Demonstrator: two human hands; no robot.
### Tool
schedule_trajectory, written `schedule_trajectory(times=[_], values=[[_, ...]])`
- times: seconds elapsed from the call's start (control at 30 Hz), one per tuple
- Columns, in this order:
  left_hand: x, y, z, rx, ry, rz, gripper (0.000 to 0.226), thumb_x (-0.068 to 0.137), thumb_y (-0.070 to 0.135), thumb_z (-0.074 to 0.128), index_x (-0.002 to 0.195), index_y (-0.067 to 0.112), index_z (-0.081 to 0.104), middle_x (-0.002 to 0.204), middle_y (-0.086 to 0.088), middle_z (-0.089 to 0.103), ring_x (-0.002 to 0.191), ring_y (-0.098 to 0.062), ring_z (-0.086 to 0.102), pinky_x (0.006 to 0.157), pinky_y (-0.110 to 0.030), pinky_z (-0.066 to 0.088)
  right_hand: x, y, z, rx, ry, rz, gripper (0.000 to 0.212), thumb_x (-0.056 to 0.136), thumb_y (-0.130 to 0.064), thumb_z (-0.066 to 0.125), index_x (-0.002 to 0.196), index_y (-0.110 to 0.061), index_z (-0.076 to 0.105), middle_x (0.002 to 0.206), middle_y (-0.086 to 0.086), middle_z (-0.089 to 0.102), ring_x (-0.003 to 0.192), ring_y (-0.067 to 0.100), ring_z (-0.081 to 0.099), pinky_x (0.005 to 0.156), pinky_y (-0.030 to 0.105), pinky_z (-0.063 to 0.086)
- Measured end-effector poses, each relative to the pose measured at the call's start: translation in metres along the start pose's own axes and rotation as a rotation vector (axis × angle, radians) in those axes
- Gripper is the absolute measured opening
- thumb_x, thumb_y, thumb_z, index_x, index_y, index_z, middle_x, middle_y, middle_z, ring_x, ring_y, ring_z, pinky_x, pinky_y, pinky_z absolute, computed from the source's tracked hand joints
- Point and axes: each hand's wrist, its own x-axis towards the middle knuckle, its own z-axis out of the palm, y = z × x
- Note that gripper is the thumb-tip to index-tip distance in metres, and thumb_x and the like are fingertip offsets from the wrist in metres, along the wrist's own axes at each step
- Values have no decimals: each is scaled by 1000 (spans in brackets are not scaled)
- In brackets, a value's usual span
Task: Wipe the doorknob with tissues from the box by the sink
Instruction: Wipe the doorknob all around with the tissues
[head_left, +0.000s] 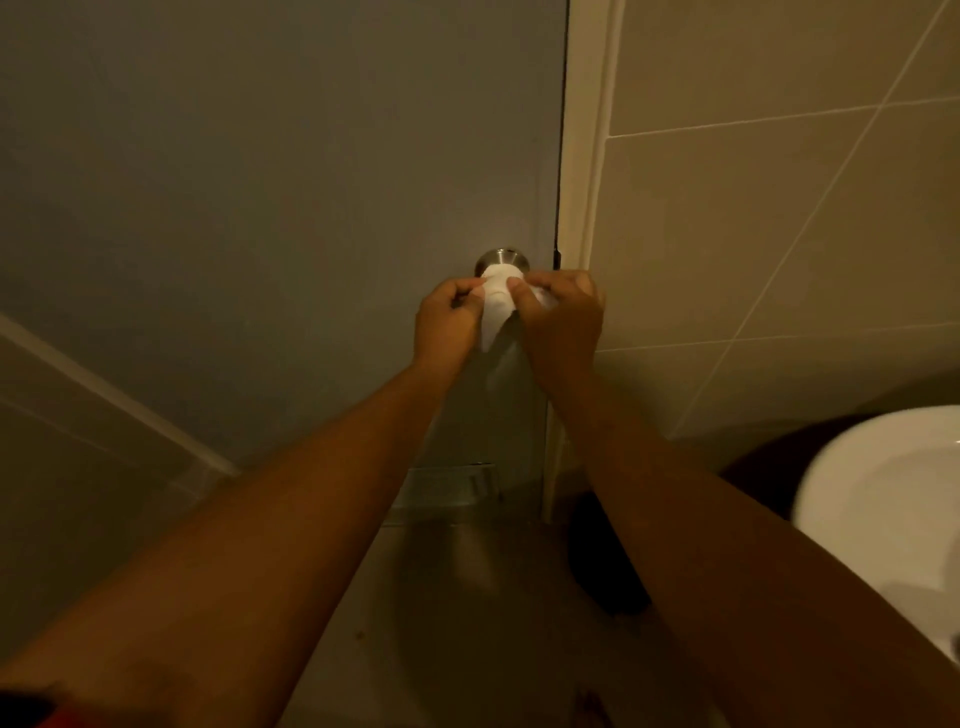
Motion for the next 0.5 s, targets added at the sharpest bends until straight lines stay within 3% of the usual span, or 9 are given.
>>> schedule_trajectory(times=[0.07,0.13,0.2,0.33,0.43,0.5], values=[[-2,-8,-3,-7,-1,-12,15,92,20,54,87,13,66,79,-2,61,78,-19,56,66,-27,48,3,-5,-1,-22,-5,-146,16,84,-18,68,86,-4,77,86,14,73,76,26,66,67,22,47],[-3,-10,-5,-51,15,-35,26,93,25,54,74,11,65,71,-4,59,69,-19,53,66,-30,45,7,-10,-3,-3,-81,-91,16,86,-19,68,87,-5,77,86,12,74,75,22,66,65,13,43],[-3,-4,-4,-88,26,-49,36,94,38,51,69,16,66,74,-5,65,69,-18,59,70,-32,50,12,-13,-2,6,-170,-19,19,85,-25,68,92,-9,76,89,7,73,77,17,65,68,18,49],[3,6,0,-13,20,28,45,88,46,59,86,2,71,88,-19,71,84,-32,69,82,-44,58,20,-16,-3,51,-258,43,20,85,-27,68,88,-9,74,75,0,67,66,11,61,66,27,55],[2,7,4,14,54,69,36,87,43,62,79,8,68,71,-5,64,71,-20,61,60,-30,52,21,-8,-2,131,-279,170,23,86,-29,66,87,-8,74,77,6,71,73,21,69,73,42,61],[-1,6,8,35,83,137,31,87,39,64,88,8,71,81,-1,67,75,-13,60,56,-14,45,18,-4,-1,194,-310,281,27,88,-33,64,91,-8,73,86,12,73,81,27,71,75,47,61]])
